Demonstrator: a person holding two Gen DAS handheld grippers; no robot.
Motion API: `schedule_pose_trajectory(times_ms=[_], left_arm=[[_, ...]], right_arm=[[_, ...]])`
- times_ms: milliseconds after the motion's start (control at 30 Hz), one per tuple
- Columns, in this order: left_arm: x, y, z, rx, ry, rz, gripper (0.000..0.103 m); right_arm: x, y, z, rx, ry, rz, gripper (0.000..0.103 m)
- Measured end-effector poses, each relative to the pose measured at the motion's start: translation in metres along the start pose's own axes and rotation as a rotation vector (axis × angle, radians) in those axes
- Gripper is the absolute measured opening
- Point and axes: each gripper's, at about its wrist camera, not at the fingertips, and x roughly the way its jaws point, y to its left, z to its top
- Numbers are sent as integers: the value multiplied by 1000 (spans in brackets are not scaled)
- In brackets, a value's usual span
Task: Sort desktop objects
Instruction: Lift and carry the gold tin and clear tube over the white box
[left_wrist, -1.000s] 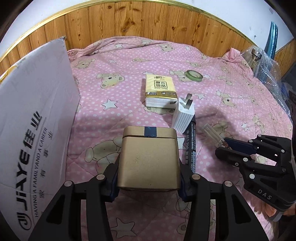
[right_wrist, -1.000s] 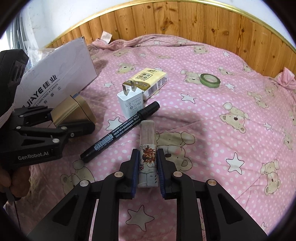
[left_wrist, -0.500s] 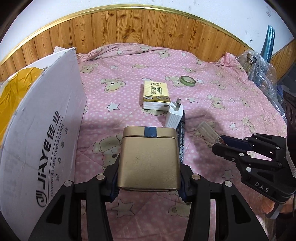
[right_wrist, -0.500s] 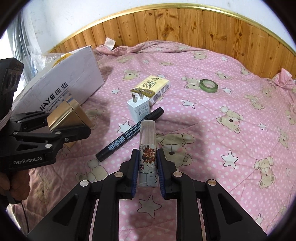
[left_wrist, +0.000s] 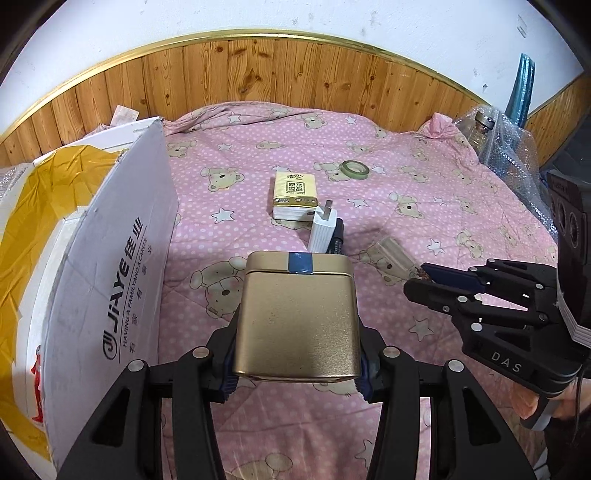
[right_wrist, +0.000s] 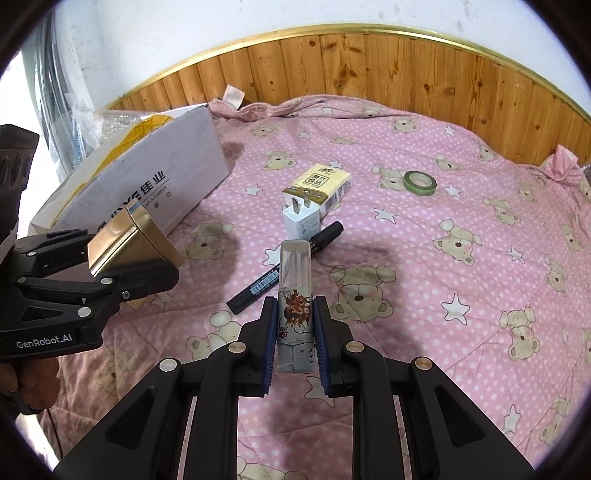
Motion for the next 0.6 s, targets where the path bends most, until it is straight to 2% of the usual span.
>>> schedule_pose_trajectory(times_ms=[600], left_arm=[[-64, 4, -9, 1, -77, -20, 50]], right_arm=[[-30, 42, 8, -46, -35, 24, 20]])
